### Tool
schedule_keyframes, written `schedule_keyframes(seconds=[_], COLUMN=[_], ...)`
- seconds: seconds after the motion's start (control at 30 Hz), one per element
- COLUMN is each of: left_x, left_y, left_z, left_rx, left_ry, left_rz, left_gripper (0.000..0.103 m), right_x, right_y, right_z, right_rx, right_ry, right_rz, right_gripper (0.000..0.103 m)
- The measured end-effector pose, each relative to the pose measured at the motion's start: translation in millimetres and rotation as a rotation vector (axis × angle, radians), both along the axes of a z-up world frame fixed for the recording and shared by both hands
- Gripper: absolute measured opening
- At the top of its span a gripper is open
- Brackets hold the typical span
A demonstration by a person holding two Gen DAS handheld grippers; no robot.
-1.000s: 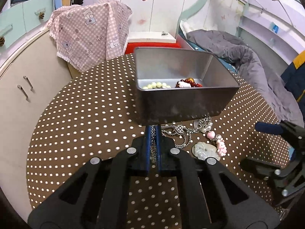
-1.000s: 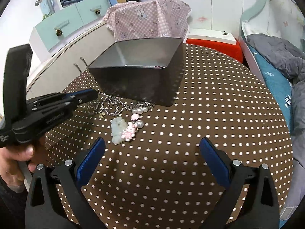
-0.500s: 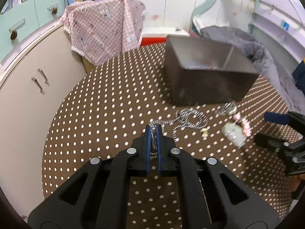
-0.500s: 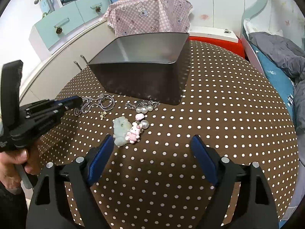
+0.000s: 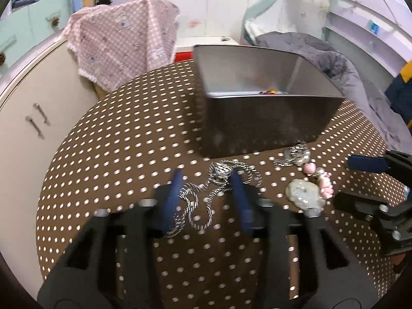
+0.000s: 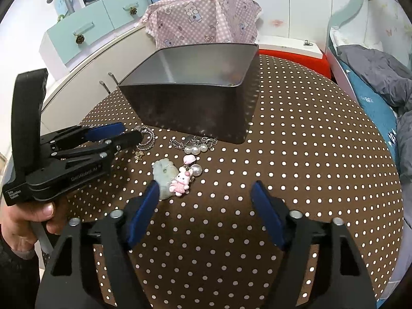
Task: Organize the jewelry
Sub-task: 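Lift the silver chain with left gripper while right grasps the pink bunny charm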
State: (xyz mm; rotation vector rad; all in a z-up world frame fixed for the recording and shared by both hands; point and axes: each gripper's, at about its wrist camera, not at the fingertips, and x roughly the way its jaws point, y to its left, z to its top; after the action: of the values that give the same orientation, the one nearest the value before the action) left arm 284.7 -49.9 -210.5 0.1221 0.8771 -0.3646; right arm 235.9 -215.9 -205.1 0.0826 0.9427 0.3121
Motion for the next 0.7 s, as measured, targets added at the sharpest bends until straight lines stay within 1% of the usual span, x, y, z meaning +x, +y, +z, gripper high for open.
schedule_keyframes(seconds=[0.03,0.13,0.2,0.27,0.3,0.33,0.37,0.43,0.53,0.7], left_x=[-0.1,-0.8,-1.6,-1.8,-2.3,-3.2,-4.4,-5.4,-9.7,-17.3], left_y=[-1.2,0.8,2.0,6.2,9.3,10.5,12.0,14.7,20.6,24.6], left_z=[0.1,0.6,1.3,2.8,2.7,2.8,2.9,3.6,4.7,6.7], left_rx=[-0.010,-0.019,-0.031,-0.043,-0.049,-0.054,-0.057,-0.060,-0.069,-0.071], left_ry=[0.002,0.003,0.005,0.003,0.003,0.002,0.001,-0.001,-0.006,-0.015], left_rz=[-0.013,-0.028,-0.022,-0.011,-0.009,-0.003,0.002,0.007,0.014,0.013], left_gripper=[0.016,0.010,0.007,0.005,0.003,0.003,0.003,0.003,0.003,0.003], right_x=[0.5,3.2,4.5,6.0,5.9,5.5,4.4,2.2,-0.5,-7.0], right_y=[0.2,5.0,10.3,17.0,18.5,18.9,19.7,21.0,14.1,1.6], right_z=[-0.7,-1.4,-1.0,-2.4,-2.3,-2.0,-1.9,-1.4,-1.6,2.1], right_rx=[0.001,0.005,0.000,-0.019,-0.014,-0.008,-0.007,-0.021,0.012,0.035], right_ry=[0.002,0.000,-0.003,-0.006,-0.016,-0.019,-0.022,-0.027,-0.018,-0.020], right_rz=[0.001,0.018,0.039,0.057,0.062,0.063,0.064,0.072,0.067,0.046], right_gripper=[0.057,0.052,0.046,0.034,0.028,0.018,0.016,0.016,0.015,0.015])
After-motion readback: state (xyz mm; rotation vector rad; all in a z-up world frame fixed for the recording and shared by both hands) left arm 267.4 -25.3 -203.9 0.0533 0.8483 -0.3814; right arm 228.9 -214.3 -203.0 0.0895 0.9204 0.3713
